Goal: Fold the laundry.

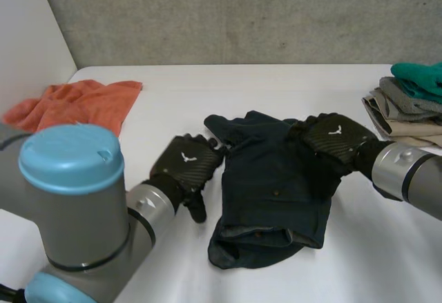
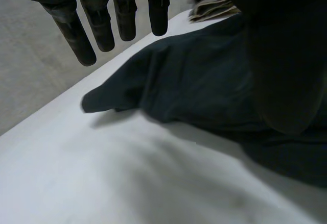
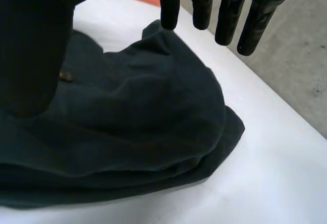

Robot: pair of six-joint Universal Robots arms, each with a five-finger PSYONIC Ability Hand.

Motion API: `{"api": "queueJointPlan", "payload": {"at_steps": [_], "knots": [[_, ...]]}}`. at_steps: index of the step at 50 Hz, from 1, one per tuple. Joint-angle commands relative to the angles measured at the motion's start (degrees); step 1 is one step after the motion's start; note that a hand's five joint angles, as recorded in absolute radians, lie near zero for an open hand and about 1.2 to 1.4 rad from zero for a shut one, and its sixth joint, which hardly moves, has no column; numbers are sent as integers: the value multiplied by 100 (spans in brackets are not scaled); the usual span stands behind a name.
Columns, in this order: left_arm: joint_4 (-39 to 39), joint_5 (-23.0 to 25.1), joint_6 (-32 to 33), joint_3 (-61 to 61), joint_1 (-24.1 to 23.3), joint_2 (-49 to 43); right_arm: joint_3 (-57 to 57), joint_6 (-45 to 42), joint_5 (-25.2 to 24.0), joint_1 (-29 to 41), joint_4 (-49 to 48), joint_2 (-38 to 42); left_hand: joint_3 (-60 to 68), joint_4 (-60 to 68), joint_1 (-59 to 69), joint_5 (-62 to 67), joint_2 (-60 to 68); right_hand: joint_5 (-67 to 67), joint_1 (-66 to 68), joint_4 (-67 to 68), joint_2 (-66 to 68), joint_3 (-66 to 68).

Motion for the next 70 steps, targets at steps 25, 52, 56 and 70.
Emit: {"api": "queueJointPlan", "payload": {"at_steps": [25,52,56,70], "knots": [[516,159,807,909,-190,-1148,524,-305,863,-591,-530,-78,6631,6615,6640,6584,6597,-380,-154,-328,-270,-209],[2256,-528,1616,4047,-337,-1393,277,881,1013,-653,-1005,-52,6631,6615,6640,6584,6597,-380,-154,-328,-270,-209],[2186,-89,1598,3995,-874,-1938,277,934,1118,-679,-1093,-43,6631,6615,6640,6584,6597,-380,-154,-328,-270,-209],[1905,897,974,3265,-1631,-2432,207,882,1514,-934,-1348,1,-369,-385,-360,-416,-403,-380,-154,-328,-270,-209]]}}
